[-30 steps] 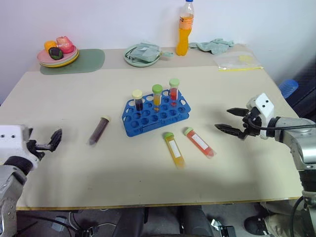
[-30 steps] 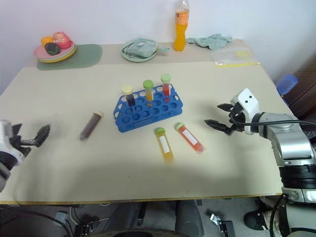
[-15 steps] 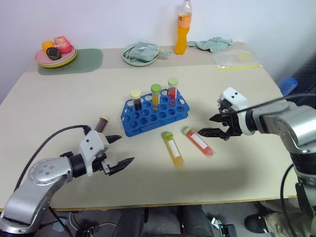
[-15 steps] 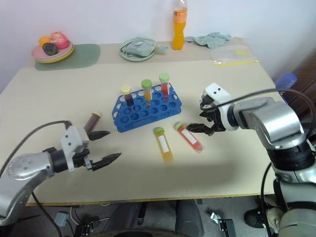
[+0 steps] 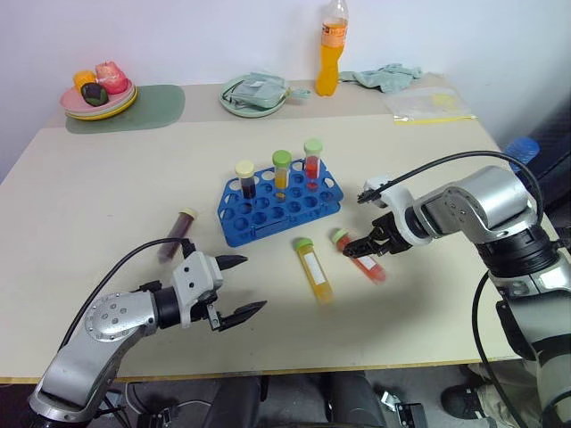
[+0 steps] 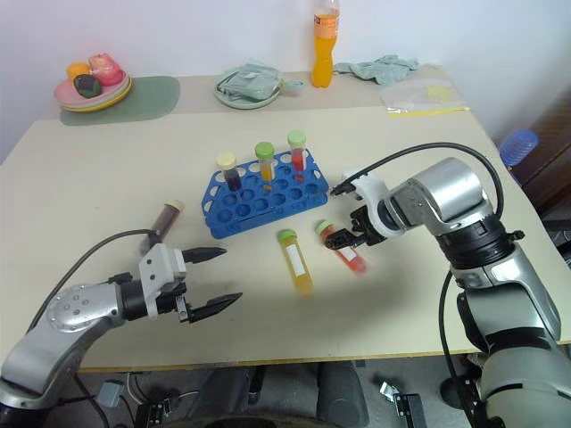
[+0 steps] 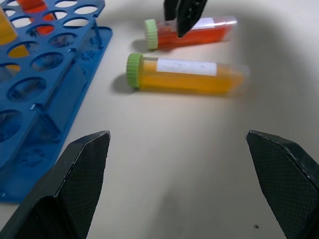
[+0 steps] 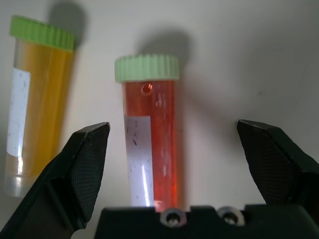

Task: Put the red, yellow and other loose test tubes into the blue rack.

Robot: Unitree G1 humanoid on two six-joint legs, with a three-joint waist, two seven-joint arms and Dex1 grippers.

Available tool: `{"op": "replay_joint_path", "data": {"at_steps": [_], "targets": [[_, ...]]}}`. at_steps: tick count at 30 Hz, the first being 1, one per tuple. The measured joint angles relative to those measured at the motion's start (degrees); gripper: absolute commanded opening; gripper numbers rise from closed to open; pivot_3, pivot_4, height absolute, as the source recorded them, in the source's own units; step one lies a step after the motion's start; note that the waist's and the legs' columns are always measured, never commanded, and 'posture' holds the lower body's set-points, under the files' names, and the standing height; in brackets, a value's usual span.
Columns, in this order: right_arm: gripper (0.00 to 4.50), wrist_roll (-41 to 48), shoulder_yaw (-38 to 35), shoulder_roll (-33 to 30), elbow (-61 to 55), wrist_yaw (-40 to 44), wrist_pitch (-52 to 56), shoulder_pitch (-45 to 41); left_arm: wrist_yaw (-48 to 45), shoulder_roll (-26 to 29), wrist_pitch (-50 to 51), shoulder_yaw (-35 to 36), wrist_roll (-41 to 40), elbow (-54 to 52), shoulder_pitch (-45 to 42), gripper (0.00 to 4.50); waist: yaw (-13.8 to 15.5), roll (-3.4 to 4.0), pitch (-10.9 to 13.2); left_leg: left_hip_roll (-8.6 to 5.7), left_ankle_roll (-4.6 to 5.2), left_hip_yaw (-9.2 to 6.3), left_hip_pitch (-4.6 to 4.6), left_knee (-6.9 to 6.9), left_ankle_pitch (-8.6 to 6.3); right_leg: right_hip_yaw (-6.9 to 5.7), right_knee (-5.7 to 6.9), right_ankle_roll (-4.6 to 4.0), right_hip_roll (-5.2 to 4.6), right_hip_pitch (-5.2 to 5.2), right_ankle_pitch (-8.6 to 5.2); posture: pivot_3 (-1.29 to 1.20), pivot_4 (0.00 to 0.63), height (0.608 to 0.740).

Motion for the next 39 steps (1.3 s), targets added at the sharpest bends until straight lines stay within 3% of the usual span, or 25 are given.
{"op": "replay_joint_path", "data": {"at_steps": [5, 6, 10, 13, 16, 22, 25, 29, 33, 39], "targets": [[1.06, 4.5, 1.2, 0.0, 0.5, -2.6, 0.0, -0.5, 0.0, 0.0, -0.6, -0.4, 0.2, -0.3, 0.8, 4.50, 0.0, 0.00, 0.0, 0.00, 0.00, 0.02, 0.00, 0.02, 0.00, 0.00, 0.02, 0.01, 0.00, 0.01, 0.00, 0.00, 0.150, 0.740], [0.74, 5.6, 1.3, 0.0, 0.8, -3.3, 0.0, -0.9, 0.1, 0.0, -0.6, -0.4, 0.2, -0.3, 0.9, 4.50, 0.0, 0.00, 0.0, 0.00, 0.00, 0.02, 0.00, 0.03, 0.00, 0.00, 0.02, 0.01, 0.00, 0.00, 0.01, 0.00, 0.150, 0.740], [0.70, 7.5, 1.0, -0.4, 0.0, -5.0, 0.0, -1.4, 0.7, 0.0, -0.6, -0.4, 0.3, -0.3, 1.0, 4.50, 0.0, 0.00, 0.0, -0.01, 0.00, 0.02, 0.00, 0.02, 0.00, 0.00, 0.03, 0.01, 0.01, 0.00, 0.01, 0.00, 0.150, 0.740], [0.70, 6.2, -1.1, -2.5, -8.4, -3.4, -6.1, 2.6, 2.6, -1.4, -0.4, 1.0, 0.1, 0.2, 1.2, 4.50, 0.2, 0.00, 0.0, -0.01, 0.01, 0.01, -0.02, 0.04, 0.00, -0.03, 0.03, 0.02, 0.01, 0.00, 0.01, 0.00, 0.150, 0.740], [0.70, -1.0, -5.3, -4.7, -18.7, 1.2, -31.7, 14.6, 6.6, -4.8, -0.3, 4.1, 0.0, 2.4, 1.3, 4.50, 0.3, -0.02, 0.0, -0.05, 0.04, 0.04, -0.01, 0.12, -0.02, -0.08, 0.03, 0.12, 0.00, 0.07, 0.04, 0.00, 0.150, 0.740], [0.70, -8.5, -14.5, 10.2, -19.3, -4.7, -57.9, 24.9, 14.0, -14.2, -2.1, 6.2, -0.1, 6.2, -0.1, 4.50, 0.0, -0.02, 0.0, -0.02, -0.09, 0.12, 0.21, 0.15, 0.09, 0.05, 0.15, 0.10, 0.08, 0.17, 0.18, 0.00, 0.150, 0.740], [0.70, -13.3, -15.0, 16.0, -17.5, -8.8, -65.8, 26.4, 15.6, -15.5, -3.0, 6.6, 0.1, 7.4, -0.9, 4.50, 0.1, -0.02, 0.0, -0.02, -0.11, 0.10, 0.22, 0.15, 0.09, 0.07, 0.14, 0.09, 0.08, 0.18, 0.18, 0.00, 0.150, 0.740], [0.70, -20.3, -14.8, 29.9, -7.4, -18.5, -77.4, 26.5, 16.8, -18.6, -4.7, 5.4, 0.5, 9.1, -3.7, 4.50, -0.1, -0.01, -0.1, -0.03, -0.23, 0.13, 0.33, 0.03, 0.16, 0.24, 0.17, 0.04, 0.23, 0.16, 0.21, 0.00, 0.150, 0.740], [0.70, -24.2, -14.1, 34.9, -0.6, -21.6, -83.4, 26.4, 17.6, -20.1, -5.6, 4.8, 0.5, 9.6, -4.6, 4.50, -0.1, -0.01, -0.1, -0.01, -0.42, 0.27, 0.35, 0.04, 0.27, 0.44, 0.19, 0.04, 0.29, 0.10, 0.21, 0.00, 0.150, 0.740], [0.70, -26.3, -16.2, 37.3, 6.9, -23.5, -89.0, 24.1, 17.6, -20.5, -5.7, 4.1, 0.1, 9.5, -4.9, 4.50, -0.2, -0.01, -0.1, 0.07, -0.19, 0.58, 0.56, -0.03, 0.14, 0.75, 0.25, 0.04, 0.41, 0.11, 0.22, 0.00, 0.150, 0.740]]}}
